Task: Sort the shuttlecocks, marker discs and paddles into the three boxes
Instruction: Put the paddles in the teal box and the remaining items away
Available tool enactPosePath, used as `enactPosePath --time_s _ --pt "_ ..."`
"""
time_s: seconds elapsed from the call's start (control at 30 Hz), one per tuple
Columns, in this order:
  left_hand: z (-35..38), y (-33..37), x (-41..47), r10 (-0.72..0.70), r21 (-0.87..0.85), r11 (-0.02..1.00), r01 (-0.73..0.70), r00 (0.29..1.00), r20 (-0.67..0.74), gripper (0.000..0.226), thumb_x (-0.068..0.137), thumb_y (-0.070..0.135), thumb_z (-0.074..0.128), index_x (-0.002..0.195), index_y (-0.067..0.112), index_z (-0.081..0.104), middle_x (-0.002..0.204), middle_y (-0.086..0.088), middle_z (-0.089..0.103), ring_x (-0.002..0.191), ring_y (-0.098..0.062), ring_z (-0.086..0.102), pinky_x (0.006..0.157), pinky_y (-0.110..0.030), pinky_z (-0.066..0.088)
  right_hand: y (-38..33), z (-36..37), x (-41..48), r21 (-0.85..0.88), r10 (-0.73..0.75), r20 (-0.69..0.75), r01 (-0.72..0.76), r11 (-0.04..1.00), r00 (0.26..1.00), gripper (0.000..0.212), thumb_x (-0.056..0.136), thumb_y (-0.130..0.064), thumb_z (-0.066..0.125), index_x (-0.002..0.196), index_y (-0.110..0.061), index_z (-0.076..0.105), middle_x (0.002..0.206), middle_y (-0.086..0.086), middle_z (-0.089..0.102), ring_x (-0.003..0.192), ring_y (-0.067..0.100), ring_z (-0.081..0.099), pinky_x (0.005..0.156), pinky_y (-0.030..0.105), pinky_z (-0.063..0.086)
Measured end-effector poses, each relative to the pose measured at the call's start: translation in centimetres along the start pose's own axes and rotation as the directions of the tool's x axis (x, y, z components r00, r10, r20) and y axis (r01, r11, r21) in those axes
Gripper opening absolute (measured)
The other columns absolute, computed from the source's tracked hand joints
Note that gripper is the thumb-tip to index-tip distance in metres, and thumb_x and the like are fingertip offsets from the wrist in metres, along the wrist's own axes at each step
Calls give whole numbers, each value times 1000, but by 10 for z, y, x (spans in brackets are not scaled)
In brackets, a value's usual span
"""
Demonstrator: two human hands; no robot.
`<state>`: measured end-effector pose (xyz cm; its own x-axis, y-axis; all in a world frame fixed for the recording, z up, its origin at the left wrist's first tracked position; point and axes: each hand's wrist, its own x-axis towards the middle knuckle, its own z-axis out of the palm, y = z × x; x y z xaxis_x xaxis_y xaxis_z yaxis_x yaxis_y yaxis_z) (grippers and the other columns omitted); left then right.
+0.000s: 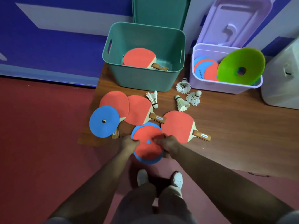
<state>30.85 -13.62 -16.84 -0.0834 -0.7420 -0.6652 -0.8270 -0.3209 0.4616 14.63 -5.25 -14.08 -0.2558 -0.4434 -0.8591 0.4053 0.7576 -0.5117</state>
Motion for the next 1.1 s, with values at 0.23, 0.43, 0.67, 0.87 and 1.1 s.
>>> enactPosePath --time_s 0.23,0.43,0.67,0.87,1.1 --pt "-18 0 -8 -14 -253 967 17 1000 17 20 87 23 64 101 10 64 93 -8 70 79 -19 63 63 -26 47 -20 -9 -12 -157 -98 117 115 981 988 12 92 -3 56 98 -9 65 83 9 66 73 24 62 68 36 52" --pt "-24 3 -18 -54 -406 911 72 997 54 20 88 15 67 105 8 61 91 -6 68 72 -14 62 54 -24 46 -47 -9 -24 -247 -80 193 127 961 978 17 92 -5 56 109 -1 61 84 16 57 71 28 58 62 39 51" --pt "-30 13 -25 26 -611 783 118 975 221 27 86 2 66 110 13 59 109 -13 69 84 -20 65 59 -27 50 -67 -25 -38 -316 -216 150 254 914 965 12 85 -5 59 77 -13 64 62 3 60 50 15 56 44 20 42" --pt "-57 33 -20 262 -588 785 -194 965 32 28 87 -2 63 106 15 51 106 1 70 92 -15 65 78 -31 55 -84 -18 -30 -284 -435 156 462 840 887 27 86 0 65 111 -9 58 93 2 68 78 11 65 66 24 53" --pt "-107 -17 23 170 -298 912 -284 919 -355 19 85 14 71 100 6 62 102 -11 65 97 -32 63 83 -34 46 -85 26 -16 -336 -546 149 561 756 825 34 84 8 58 94 -24 59 84 -10 65 75 5 60 73 24 49"
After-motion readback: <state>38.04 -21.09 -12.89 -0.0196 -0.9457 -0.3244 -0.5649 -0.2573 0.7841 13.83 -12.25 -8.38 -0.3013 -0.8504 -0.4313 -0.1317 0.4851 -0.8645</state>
